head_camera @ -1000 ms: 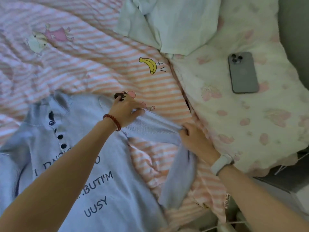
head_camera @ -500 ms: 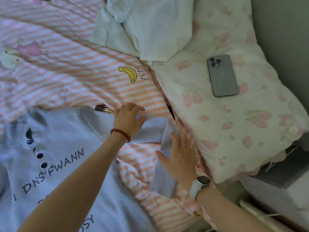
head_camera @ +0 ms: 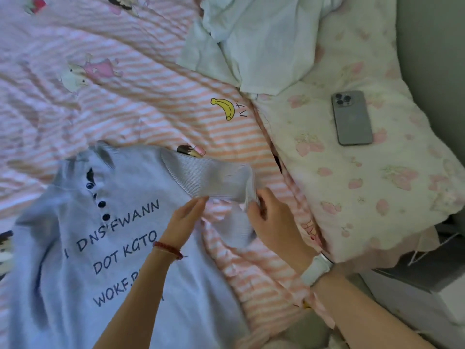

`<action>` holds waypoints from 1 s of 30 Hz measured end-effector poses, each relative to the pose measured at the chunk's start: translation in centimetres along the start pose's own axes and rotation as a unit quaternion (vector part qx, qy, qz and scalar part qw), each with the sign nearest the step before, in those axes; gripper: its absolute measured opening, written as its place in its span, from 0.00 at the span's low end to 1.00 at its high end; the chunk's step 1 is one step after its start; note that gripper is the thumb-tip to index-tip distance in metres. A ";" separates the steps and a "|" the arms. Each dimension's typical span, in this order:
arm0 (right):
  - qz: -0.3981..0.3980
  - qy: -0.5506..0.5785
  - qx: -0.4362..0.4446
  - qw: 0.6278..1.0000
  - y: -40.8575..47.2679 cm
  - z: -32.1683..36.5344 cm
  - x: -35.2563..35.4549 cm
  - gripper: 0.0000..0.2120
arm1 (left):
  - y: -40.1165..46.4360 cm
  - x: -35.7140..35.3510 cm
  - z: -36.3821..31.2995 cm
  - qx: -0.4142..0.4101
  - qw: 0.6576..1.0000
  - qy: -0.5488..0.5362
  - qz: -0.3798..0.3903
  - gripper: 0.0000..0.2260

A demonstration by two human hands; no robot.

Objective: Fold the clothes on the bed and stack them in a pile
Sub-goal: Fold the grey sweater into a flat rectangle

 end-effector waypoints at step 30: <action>0.253 -0.363 0.200 0.874 -12.3 5.9 -23.6 0.23 | -19.8 17.2 22.8 0.117 0.982 0.087 -0.119 0.04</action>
Point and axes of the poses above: each hand's wrist, its own y-axis towards the middle knuckle, its own x-axis out of the back of the hand, z = x × y, the point moved 4 cm from there along y, towards the middle knuckle, and after that the axes turned 1 degree about -x, right-handed, at the moved point
